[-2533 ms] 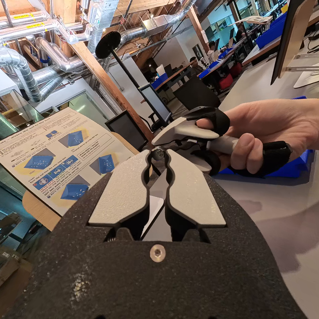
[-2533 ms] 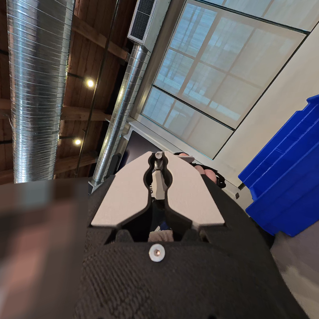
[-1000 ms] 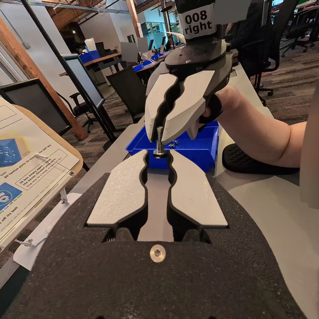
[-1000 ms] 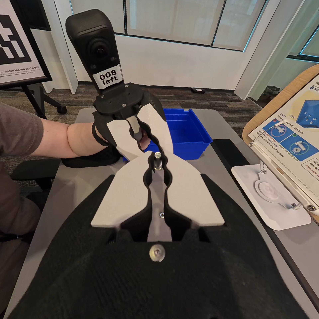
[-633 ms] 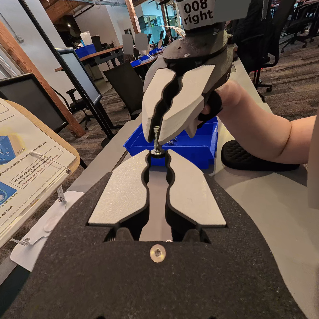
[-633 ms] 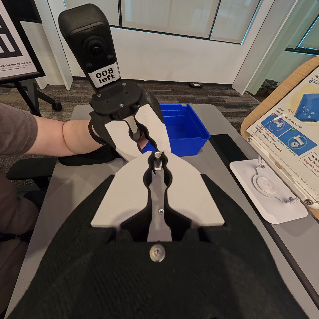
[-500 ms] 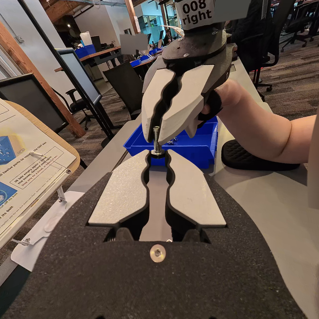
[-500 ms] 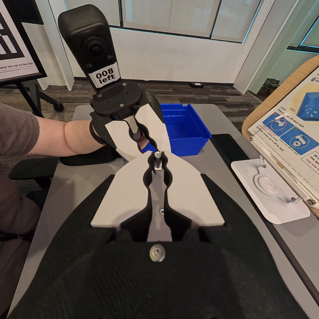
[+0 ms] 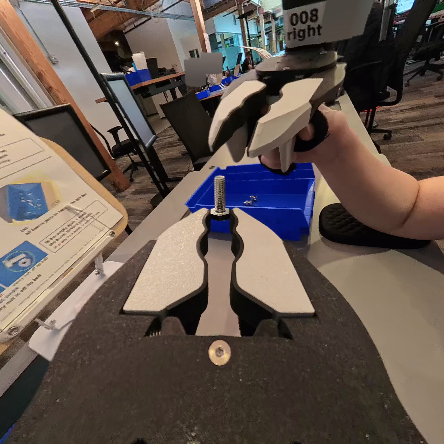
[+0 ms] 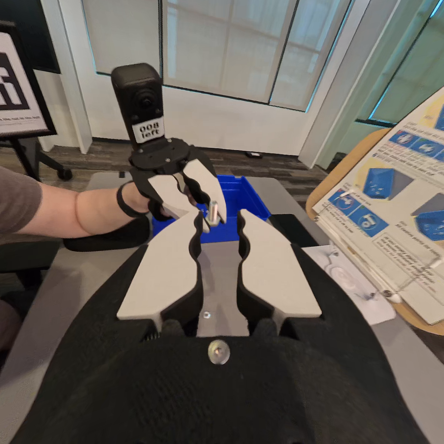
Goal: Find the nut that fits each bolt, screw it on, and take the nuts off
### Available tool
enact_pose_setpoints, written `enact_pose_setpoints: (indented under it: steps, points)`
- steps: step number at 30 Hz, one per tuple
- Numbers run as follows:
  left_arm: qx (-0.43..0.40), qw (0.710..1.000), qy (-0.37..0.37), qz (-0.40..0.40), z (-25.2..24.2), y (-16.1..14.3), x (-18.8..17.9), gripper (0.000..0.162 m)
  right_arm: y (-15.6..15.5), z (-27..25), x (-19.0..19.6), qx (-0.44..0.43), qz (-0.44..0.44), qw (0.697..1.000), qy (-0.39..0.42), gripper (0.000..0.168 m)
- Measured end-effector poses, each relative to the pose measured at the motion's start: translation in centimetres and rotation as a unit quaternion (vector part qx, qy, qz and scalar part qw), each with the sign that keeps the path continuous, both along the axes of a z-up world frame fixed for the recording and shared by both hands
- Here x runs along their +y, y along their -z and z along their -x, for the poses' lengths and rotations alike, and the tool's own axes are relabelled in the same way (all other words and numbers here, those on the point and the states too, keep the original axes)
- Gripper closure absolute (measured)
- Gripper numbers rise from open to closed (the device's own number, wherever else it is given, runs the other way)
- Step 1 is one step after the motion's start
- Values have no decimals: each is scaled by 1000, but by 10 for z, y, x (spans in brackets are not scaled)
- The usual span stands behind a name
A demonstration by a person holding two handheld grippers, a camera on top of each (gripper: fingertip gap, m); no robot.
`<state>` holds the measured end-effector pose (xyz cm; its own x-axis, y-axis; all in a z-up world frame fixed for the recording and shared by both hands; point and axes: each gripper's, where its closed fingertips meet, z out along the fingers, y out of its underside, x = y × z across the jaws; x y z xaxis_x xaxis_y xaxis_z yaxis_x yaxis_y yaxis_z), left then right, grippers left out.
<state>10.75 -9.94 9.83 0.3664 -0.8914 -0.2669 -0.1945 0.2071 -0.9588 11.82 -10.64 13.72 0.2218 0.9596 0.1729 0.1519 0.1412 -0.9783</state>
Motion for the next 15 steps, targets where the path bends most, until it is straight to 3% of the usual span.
enact_pose_setpoints:
  steps: [4,8,12,15]
  points:
    - [-12,999,-41,-16,28,-18,14,148,21,-5,12,-56,-9,998,5,140]
    - [-44,993,-100,-39,75,-47,27,148,77,7,21,-159,65,985,-28,150]
    - [-66,984,-152,-59,121,-70,31,148,121,33,28,-184,196,963,-37,151]
    - [-89,980,-167,-67,144,-84,27,148,168,40,36,-274,201,941,0,150]
